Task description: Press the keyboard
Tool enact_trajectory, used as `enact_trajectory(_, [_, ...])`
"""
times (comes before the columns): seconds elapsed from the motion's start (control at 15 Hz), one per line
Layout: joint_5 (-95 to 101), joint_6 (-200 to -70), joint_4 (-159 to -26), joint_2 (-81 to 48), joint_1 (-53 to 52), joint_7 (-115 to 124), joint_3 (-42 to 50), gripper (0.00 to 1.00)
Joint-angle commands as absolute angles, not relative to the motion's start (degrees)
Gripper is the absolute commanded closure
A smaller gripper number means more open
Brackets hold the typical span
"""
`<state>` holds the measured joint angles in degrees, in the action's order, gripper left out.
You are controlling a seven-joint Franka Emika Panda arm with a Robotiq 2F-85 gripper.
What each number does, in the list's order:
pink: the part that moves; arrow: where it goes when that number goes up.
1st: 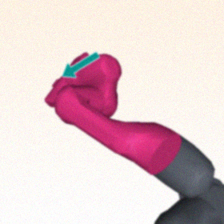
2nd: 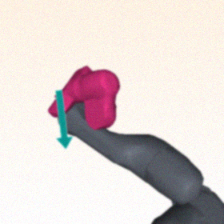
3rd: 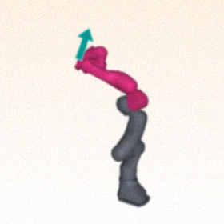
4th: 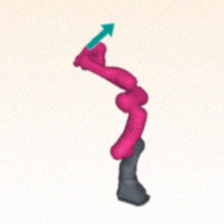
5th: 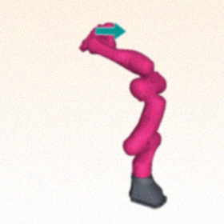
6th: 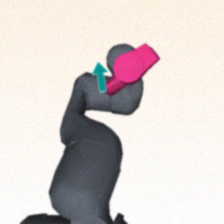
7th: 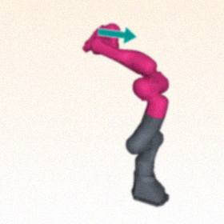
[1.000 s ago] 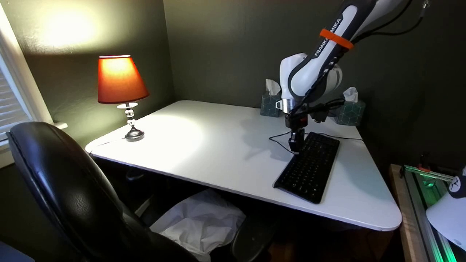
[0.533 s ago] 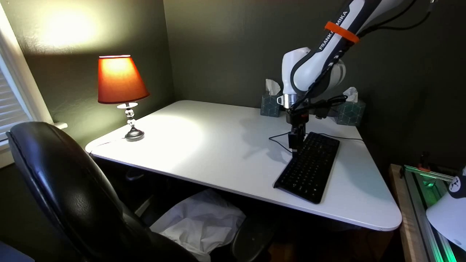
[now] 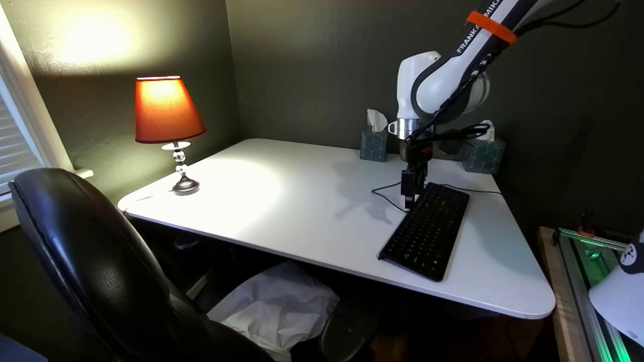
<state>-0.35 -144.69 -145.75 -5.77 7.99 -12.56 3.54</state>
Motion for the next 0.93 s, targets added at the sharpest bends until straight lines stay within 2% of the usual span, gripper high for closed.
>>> enact_trajectory(0.0, [1.82,-145.92,-149.63,-1.29,7.07,-9.73,4.46,0.00])
enact_trajectory(0.73, [8.84,-145.60,-154.43,7.08,7.43,-3.03,4.44,0.00])
enact_trajectory(0.87, [7.12,-144.57,-151.78,4.43,7.23,-5.13,4.61,0.00])
